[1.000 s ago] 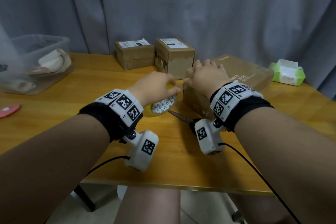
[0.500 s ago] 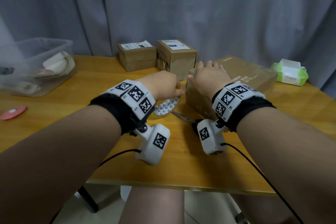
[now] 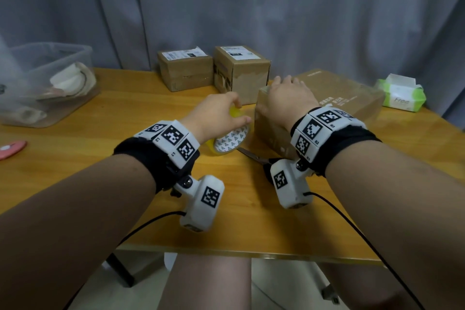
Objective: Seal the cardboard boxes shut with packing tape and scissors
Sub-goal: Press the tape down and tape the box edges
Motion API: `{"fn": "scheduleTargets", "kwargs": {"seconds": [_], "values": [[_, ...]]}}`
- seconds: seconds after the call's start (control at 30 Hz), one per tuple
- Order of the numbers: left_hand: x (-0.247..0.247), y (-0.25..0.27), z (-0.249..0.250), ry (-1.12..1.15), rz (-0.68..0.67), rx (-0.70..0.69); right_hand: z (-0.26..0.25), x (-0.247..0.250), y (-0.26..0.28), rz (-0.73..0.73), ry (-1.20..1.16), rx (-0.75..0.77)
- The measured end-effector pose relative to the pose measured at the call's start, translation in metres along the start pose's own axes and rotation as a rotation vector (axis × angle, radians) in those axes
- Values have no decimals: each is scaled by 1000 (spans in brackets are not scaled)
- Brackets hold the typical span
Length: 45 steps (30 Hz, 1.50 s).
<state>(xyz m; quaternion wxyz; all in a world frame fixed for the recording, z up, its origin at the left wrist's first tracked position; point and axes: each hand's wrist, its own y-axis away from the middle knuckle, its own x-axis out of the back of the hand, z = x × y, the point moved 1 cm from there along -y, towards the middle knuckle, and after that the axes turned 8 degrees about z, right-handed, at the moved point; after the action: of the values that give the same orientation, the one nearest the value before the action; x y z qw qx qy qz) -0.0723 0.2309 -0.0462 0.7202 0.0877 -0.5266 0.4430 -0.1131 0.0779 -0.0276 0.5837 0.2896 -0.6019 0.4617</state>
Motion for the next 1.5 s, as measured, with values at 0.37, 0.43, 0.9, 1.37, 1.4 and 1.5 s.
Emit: {"fn": "scheduleTargets", "kwargs": {"seconds": [0.37,0.43,0.9,1.37,1.4,1.5], "values": [[-2,8,1,78,27,-8,8,10,2,34,-241,21],[-3,10,3,121,28,12,20,21,14,253,-450,109],[-1,16,25,-30,-5,97,33,-10,103,-331,-188,249],[7,16,33,101,-155,298,90,41,103,-376,-383,35],[7,14,34,100,-146,313,90,39,103,-418,-501,-9],[5,8,36,100,-121,357,87,34,104,-622,-708,-105]]}}
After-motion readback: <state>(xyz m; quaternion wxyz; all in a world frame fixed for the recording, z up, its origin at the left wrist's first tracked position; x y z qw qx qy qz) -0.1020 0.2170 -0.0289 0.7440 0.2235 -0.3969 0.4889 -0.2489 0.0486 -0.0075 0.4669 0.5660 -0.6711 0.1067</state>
